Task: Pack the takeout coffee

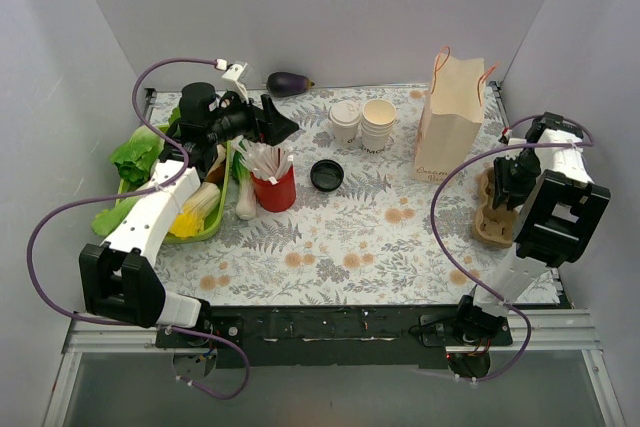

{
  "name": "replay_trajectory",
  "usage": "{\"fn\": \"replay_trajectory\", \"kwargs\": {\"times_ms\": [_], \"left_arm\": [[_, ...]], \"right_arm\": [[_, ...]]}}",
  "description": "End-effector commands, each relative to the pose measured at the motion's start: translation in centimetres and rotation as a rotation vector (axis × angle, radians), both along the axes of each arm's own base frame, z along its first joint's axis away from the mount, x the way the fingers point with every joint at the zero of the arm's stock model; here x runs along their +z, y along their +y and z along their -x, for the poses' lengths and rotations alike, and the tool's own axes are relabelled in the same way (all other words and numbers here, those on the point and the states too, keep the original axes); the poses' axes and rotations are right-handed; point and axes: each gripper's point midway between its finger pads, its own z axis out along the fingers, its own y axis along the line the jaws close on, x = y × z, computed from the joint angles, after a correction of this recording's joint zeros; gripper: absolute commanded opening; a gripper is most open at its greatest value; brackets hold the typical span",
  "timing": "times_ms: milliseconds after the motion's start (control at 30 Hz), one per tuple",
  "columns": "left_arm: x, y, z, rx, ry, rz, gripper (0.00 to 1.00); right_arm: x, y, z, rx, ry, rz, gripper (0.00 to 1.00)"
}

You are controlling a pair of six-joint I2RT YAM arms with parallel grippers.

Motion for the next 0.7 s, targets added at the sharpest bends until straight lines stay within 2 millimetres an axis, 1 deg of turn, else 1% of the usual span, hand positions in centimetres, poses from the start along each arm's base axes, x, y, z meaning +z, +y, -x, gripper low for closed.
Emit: {"fn": "replay_trajectory", "kwargs": {"times_ms": [0,100,167,233,333,367,500,667], "left_arm": [[1.9,0.1,-0.4,0.004,-0.051,0.001,0.93],[1.9,0.1,-0.5,0.004,-0.049,0.006,0.93],[2.2,0.1,-0.5,0.003,-0.057,0.01,0.93],[2.3,0.1,-0.4,0.0,-0.058,0.013,0.94],[2.3,0.0,-0.2,-0.001,-0.06,0.021,0.93],[2.3,0.0,-0.2,-0.003,-0.054,0.028,0.93],[2.3,-0.1,0.0,-0.009,-0.049,0.036,0.94],[2.2,0.0,0.3,-0.006,-0.048,0.029,0.93]], "right_arm": [[1.2,-0.8,-1.6,0.0,-0.052,0.04,0.39],[1.9,-0.8,-1.5,-0.001,-0.07,0.047,0.32],[2.4,-0.8,-1.4,0.007,-0.079,0.052,0.31],[3.5,-0.7,-1.2,0.014,-0.102,0.061,0.29],[3.8,-0.3,-0.6,0.017,-0.118,0.051,0.27],[3.7,-0.2,-0.5,0.013,-0.122,0.046,0.3],[2.6,-0.3,-0.5,0.007,-0.098,0.042,0.51],[2.6,-0.4,-1.4,0.005,-0.099,0.029,0.55]]}}
